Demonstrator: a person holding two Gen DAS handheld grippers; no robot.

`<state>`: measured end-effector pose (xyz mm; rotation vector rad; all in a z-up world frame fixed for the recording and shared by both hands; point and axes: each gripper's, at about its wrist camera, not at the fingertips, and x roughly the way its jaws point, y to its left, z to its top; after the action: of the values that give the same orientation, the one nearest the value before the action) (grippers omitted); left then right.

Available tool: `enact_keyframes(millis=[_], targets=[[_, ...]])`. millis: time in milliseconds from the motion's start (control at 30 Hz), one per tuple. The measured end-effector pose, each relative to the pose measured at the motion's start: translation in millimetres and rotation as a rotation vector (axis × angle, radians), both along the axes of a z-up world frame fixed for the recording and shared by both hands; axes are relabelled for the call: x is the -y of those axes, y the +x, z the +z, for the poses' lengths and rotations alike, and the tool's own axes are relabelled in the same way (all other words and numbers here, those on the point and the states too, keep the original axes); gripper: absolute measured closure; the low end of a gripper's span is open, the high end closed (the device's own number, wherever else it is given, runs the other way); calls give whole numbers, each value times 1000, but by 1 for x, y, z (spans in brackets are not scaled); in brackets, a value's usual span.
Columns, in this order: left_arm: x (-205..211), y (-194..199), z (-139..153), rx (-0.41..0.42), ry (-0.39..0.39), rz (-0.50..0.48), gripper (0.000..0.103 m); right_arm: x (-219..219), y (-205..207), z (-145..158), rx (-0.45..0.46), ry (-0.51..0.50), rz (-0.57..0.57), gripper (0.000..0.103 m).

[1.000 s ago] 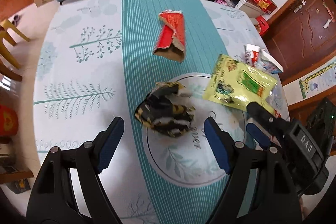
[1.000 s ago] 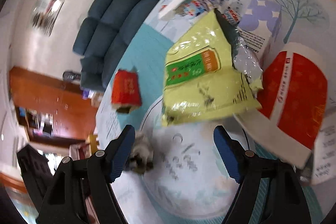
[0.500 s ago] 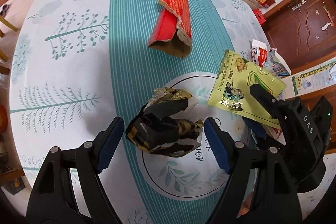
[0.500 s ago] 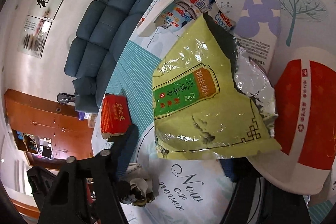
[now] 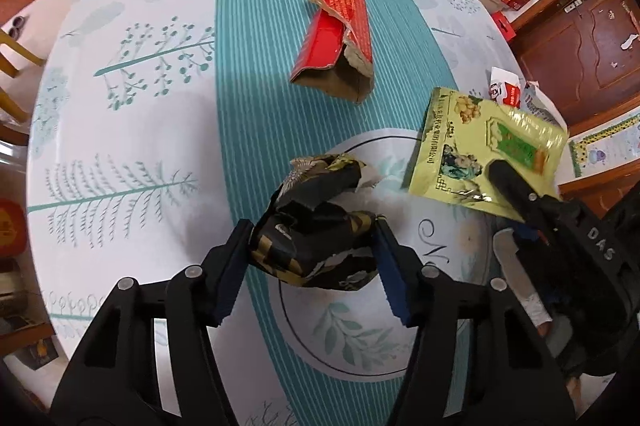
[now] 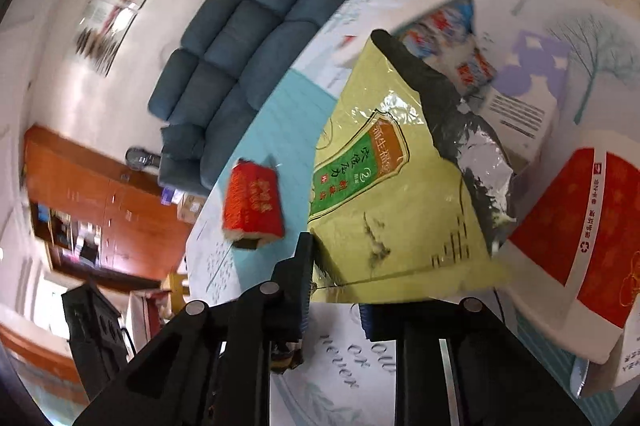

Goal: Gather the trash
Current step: 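Grasp the black-gold wrapper with the left tool while the right tool grasps the yellow-green snack bag, then carry the black wrapper and yellow-green bag down over the trash bin with both tools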

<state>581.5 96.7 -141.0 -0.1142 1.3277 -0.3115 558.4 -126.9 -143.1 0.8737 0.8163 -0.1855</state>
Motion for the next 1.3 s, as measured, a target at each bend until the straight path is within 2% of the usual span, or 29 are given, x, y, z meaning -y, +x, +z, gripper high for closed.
enact_keyframes(millis=[167, 300, 500, 700, 933, 1100, 1300], targets=[[-6, -15, 9, 10, 8, 23, 49, -20, -13, 20, 23, -91, 116, 88], [-10, -31, 20, 26, 0, 33, 49, -27, -32, 27, 21, -117, 191, 89], [-10, -64, 37, 28, -16, 50, 49, -27, -73, 41, 32, -166, 283, 90], [-9, -115, 60, 41, -17, 47, 49, -17, -132, 68, 46, -234, 369, 90], [16, -196, 93, 92, -9, 53, 49, 5, -223, 97, 83, -261, 455, 90], [44, -275, 118, 140, -9, 92, 49, 30, -309, 117, 141, -289, 541, 90], [78, -373, 130, 155, -2, 142, 49, 60, -409, 131, 161, -293, 627, 90]])
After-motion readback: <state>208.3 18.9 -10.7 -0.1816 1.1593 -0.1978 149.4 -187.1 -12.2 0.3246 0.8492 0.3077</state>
